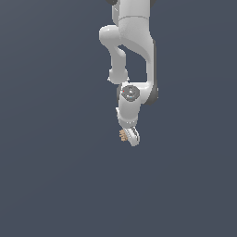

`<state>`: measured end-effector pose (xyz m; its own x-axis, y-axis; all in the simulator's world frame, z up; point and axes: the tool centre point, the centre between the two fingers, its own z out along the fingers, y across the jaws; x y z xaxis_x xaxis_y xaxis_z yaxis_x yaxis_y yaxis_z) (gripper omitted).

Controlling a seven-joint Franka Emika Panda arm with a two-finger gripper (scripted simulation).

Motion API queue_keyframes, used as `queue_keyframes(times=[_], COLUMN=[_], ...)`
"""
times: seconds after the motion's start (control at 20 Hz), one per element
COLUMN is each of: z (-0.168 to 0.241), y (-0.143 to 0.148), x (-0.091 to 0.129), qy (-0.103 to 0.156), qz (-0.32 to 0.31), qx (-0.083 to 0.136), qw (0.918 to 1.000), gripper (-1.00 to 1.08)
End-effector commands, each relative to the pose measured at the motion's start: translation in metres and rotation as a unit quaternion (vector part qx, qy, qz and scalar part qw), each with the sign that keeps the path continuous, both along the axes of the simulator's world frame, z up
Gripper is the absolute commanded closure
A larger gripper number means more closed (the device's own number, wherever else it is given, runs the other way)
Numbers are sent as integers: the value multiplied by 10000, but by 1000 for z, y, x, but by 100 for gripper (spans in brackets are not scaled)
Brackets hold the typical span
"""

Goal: Pick up the object and move it to a goal position.

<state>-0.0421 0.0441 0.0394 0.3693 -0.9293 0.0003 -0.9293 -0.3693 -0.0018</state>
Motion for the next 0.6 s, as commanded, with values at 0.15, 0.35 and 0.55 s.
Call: queue_keyframes(times=[0.15,0.35,0.55], z=[1,11,30], y=[0,-4,-10], x=[0,1,3], qy=[0,0,2], qz=[0,0,-3], qx=[1,1,2], qw=[10000,10000,10000], gripper=[108,108,108])
